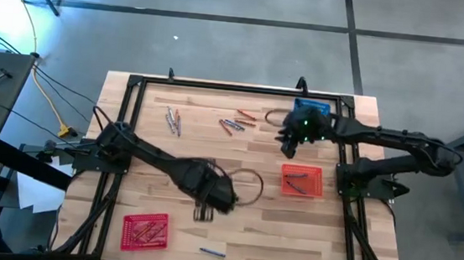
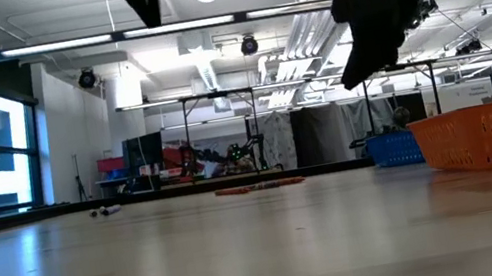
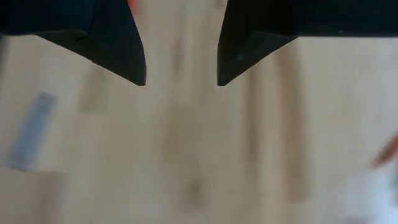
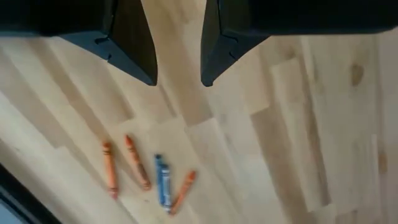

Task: Sort crayons
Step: Put the blue crayon into the orange bin

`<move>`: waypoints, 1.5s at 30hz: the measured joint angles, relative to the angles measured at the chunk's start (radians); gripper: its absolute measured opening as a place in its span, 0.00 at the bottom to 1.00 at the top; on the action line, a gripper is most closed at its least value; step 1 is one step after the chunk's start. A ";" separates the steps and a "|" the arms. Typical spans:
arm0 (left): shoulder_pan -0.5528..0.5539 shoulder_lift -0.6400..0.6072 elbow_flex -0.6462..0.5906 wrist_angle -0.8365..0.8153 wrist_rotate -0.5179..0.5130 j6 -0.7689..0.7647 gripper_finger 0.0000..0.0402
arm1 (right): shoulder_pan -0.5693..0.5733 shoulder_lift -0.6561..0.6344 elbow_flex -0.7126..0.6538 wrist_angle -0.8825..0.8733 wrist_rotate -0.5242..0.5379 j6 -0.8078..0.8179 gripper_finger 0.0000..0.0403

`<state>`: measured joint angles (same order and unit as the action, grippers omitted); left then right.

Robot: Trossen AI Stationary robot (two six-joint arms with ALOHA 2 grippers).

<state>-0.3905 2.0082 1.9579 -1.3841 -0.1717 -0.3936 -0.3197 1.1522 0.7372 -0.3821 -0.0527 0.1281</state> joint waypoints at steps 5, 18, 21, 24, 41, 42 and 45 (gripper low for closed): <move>-0.024 0.007 0.001 0.056 0.085 0.089 0.46 | 0.129 0.000 0.000 0.021 0.132 0.071 0.29; -0.100 0.215 0.000 0.238 0.167 -0.029 0.46 | 0.404 0.000 0.000 -0.036 0.195 0.232 0.29; -0.125 0.246 0.000 0.313 0.212 -0.087 0.46 | 0.452 0.000 0.000 -0.042 0.195 0.234 0.29; -0.150 0.261 0.001 0.409 0.215 -0.148 0.46 | 0.487 0.000 0.000 -0.042 0.195 0.240 0.29; -0.236 0.327 0.000 0.503 0.133 -0.323 0.46 | 0.553 0.000 0.000 -0.058 0.269 0.253 0.29; -0.236 0.337 0.001 0.511 0.141 -0.321 0.46 | 0.553 0.000 0.000 -0.059 0.271 0.250 0.29; -0.236 0.369 0.001 0.494 0.169 -0.321 0.46 | 0.553 0.000 0.000 -0.059 0.281 0.237 0.29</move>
<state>-0.6270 2.3771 1.9587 -0.8896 -0.0023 -0.7146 0.2333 1.1522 0.7372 -0.4416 0.2281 0.3651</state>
